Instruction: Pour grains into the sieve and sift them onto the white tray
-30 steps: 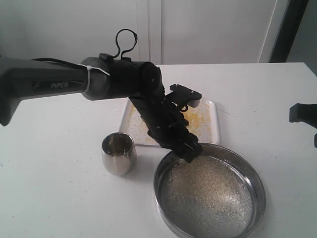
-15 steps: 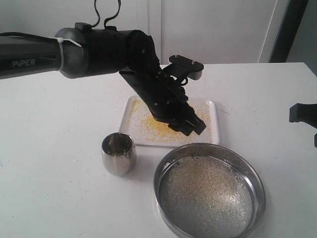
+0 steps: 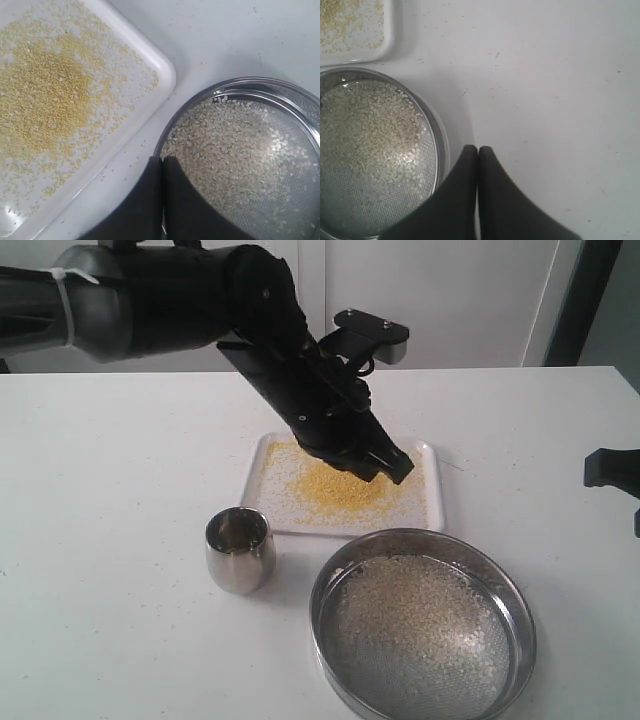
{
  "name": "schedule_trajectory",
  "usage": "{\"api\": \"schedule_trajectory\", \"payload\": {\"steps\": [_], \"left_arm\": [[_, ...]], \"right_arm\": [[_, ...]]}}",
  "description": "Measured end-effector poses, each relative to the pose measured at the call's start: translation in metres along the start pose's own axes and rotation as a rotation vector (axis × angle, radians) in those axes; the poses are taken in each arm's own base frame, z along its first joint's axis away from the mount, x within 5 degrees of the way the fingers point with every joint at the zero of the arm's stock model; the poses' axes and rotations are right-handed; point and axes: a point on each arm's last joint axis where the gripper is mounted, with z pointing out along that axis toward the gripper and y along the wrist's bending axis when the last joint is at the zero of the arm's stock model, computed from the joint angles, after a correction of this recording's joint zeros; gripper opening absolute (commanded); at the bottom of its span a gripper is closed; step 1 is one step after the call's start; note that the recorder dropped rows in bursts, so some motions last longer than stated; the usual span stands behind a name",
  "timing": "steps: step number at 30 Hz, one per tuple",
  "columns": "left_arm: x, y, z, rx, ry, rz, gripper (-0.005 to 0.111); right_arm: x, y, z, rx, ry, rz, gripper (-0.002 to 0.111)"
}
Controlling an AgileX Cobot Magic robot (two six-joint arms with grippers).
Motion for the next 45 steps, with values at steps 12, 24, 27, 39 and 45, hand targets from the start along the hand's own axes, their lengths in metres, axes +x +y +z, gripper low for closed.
{"api": "schedule_trajectory", "payload": {"steps": [12,24,27,39,45], "left_arm": [[0.004,0.052,-0.060,-0.086,-0.063,-0.151,0.000],[0.041,0.127,-0.105,-0.178,-0.004,-0.432,0.000],[0.059,0.151,-0.118,-0.202,0.045,-0.509,0.000],[0.078,0.172,-0.132,-0.259,0.098,-0.555,0.000],[0.072,0.177,-0.133,-0.299,0.017,-0.542,0.000]], "right_arm": [[0.000,0.000,0.000,0.000,0.000,0.000,0.000],[0.000,0.000,0.000,0.000,0.000,0.000,0.000],[0.000,0.000,0.000,0.000,0.000,0.000,0.000],[0.000,0.000,0.000,0.000,0.000,0.000,0.000],[0.000,0.000,0.000,0.000,0.000,0.000,0.000]]}}
